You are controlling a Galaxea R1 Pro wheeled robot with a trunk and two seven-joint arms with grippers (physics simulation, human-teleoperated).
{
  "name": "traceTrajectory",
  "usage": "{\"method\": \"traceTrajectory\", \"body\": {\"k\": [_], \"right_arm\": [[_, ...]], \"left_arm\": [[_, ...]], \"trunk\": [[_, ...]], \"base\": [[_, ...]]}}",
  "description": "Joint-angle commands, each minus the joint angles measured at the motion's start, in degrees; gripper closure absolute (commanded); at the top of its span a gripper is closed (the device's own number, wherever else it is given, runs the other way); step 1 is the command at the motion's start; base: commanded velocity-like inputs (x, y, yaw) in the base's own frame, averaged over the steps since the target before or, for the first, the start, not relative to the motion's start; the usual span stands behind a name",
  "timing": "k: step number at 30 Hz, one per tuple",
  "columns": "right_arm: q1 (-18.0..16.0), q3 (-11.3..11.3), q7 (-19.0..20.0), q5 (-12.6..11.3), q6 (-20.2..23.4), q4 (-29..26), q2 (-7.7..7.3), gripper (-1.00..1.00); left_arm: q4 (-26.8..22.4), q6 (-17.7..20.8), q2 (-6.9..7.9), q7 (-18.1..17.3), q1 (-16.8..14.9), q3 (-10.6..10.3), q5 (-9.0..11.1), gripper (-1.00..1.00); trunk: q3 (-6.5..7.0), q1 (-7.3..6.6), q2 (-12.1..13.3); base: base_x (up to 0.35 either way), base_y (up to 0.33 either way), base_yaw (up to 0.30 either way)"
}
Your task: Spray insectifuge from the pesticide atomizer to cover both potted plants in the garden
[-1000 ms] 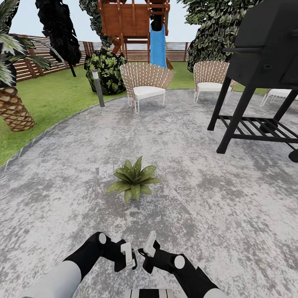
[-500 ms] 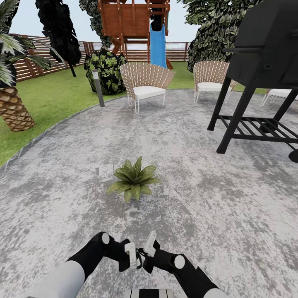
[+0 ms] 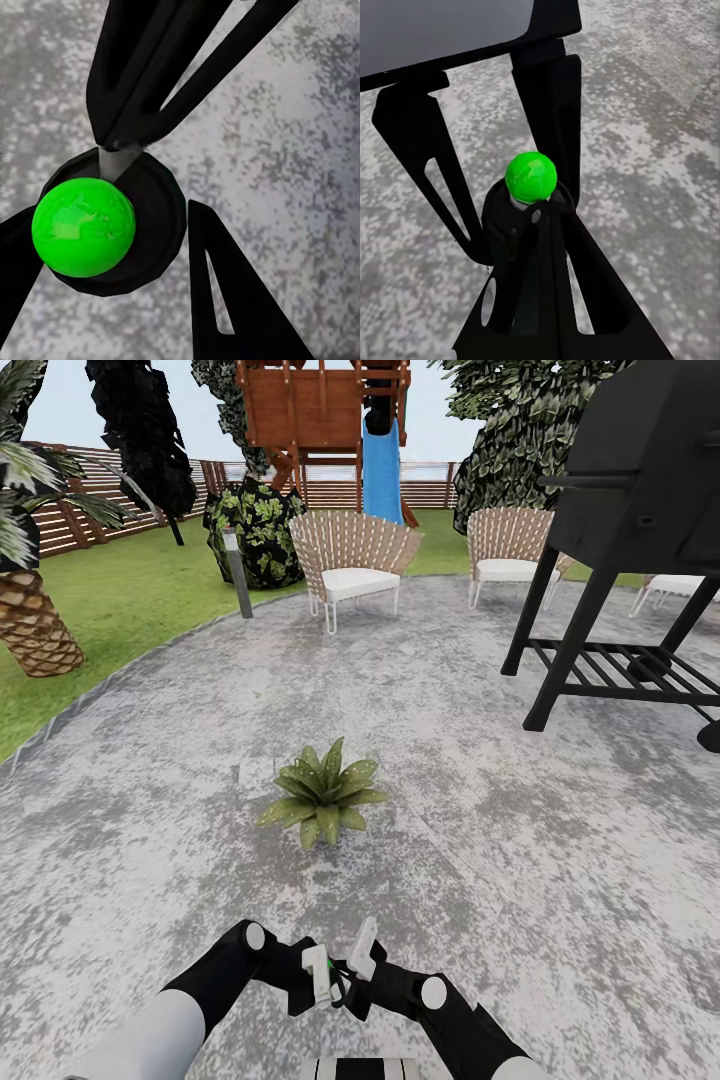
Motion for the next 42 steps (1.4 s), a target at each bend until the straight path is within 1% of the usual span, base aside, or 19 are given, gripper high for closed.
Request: {"method": "traceTrajectory", "body": {"k": [1, 4, 22, 42], "right_arm": [[0.0, -0.1, 0.0, 0.6, -0.3, 0.0, 0.01, 1.0], [0.0, -0.1, 0.0, 0.6, -0.3, 0.0, 0.01, 1.0], [0.0, -0.1, 0.0, 0.6, -0.3, 0.0, 0.01, 1.0], [0.0, -0.1, 0.0, 0.6, -0.3, 0.1, 0.01, 1.0]], "left_arm": [[-0.1, -0.6, -0.02, 0.0, 0.0, 0.1, -0.6, 1.0], [0.0, -0.7, -0.55, 0.0, 0.0, 0.1, -0.6, 1.0], [0.0, -0.8, -0.47, -0.1, 0.1, 0.1, -0.5, 1.0], [0.0, -0.8, -0.91, -0.1, 0.1, 0.2, -0.5, 1.0]], "trunk": [[-0.04, -0.01, 0.0], [-0.04, -0.01, 0.0], [-0.04, -0.01, 0.0], [-0.04, -0.01, 0.0]], "base": [[0.0, 0.0, 0.0], [0.0, 0.0, 0.0], [0.0, 0.0, 0.0], [0.0, 0.0, 0.0]]}}
